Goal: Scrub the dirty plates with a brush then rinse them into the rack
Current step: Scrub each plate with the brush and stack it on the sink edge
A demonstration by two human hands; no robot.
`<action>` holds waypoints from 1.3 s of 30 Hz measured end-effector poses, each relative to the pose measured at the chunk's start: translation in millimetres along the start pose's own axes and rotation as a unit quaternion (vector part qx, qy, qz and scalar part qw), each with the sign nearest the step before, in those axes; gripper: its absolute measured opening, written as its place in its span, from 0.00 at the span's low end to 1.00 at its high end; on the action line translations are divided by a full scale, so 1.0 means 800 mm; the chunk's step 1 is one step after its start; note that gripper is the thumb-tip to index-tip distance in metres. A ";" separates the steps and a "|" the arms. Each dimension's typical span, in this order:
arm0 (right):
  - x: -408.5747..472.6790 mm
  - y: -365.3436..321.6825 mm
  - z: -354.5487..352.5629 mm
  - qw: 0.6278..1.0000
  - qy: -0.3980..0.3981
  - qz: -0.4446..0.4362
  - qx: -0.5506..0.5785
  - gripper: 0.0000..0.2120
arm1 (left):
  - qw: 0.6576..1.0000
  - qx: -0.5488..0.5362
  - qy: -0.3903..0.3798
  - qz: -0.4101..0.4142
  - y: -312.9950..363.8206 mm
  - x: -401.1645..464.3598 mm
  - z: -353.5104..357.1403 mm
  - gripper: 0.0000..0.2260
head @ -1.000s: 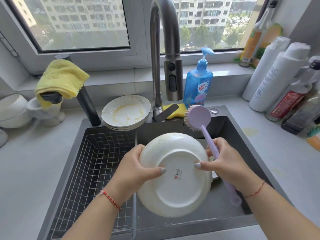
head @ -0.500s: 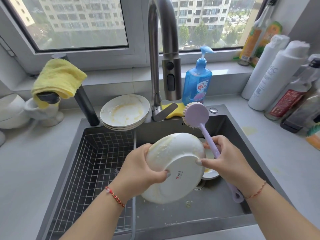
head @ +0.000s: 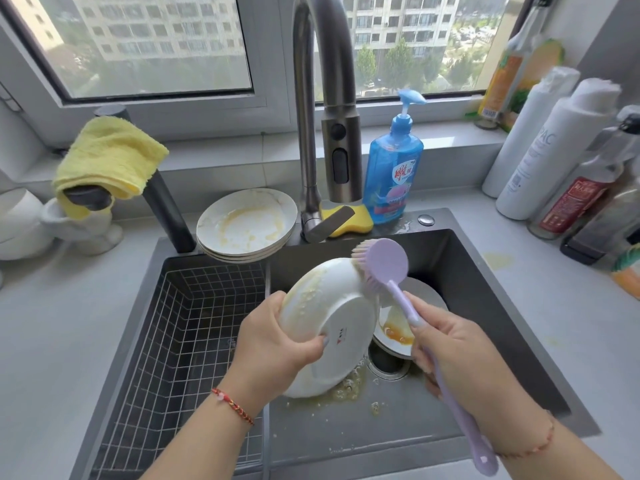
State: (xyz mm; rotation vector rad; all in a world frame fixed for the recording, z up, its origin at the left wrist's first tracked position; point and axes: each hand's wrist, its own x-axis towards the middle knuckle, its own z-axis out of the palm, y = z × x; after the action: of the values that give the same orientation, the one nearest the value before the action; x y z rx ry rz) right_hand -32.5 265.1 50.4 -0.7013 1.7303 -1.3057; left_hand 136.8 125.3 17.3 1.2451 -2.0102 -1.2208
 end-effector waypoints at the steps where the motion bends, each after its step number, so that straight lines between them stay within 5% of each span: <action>1: -0.006 -0.007 0.008 0.999 -0.034 -0.003 0.007 0.21 | 1.000 0.004 -0.001 -0.004 0.000 0.001 0.003 0.16; 5: -0.027 -0.024 0.039 0.993 -0.114 -0.021 -0.006 0.23 | 0.999 -0.022 0.018 -0.040 0.000 0.003 0.008 0.16; 12: 0.007 -0.005 -0.010 0.996 0.012 0.092 -0.006 0.15 | 0.999 -0.034 0.017 -0.005 -0.001 -0.002 -0.009 0.17; 21: -0.029 -0.046 0.043 0.988 -0.146 -0.001 -0.053 0.21 | 0.998 -0.041 0.009 -0.036 0.000 0.002 0.003 0.18; 30: 0.010 -0.027 -0.005 0.996 -0.004 0.082 -0.044 0.13 | 1.000 -0.014 -0.002 0.012 -0.005 -0.006 -0.009 0.17; 36: -0.024 -0.052 0.029 0.989 -0.136 0.021 -0.053 0.20 | 1.000 -0.012 -0.004 0.002 -0.006 -0.004 0.003 0.17; 39: -0.030 -0.056 0.032 0.988 -0.139 0.003 -0.066 0.20 | 0.999 -0.039 -0.015 0.003 -0.006 -0.007 0.006 0.18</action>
State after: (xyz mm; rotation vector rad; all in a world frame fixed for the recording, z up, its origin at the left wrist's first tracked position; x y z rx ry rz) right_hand -1.0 259.2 96.8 -0.9074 1.5973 -1.0403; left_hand 138.0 131.7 11.0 1.1898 -1.9673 -1.3097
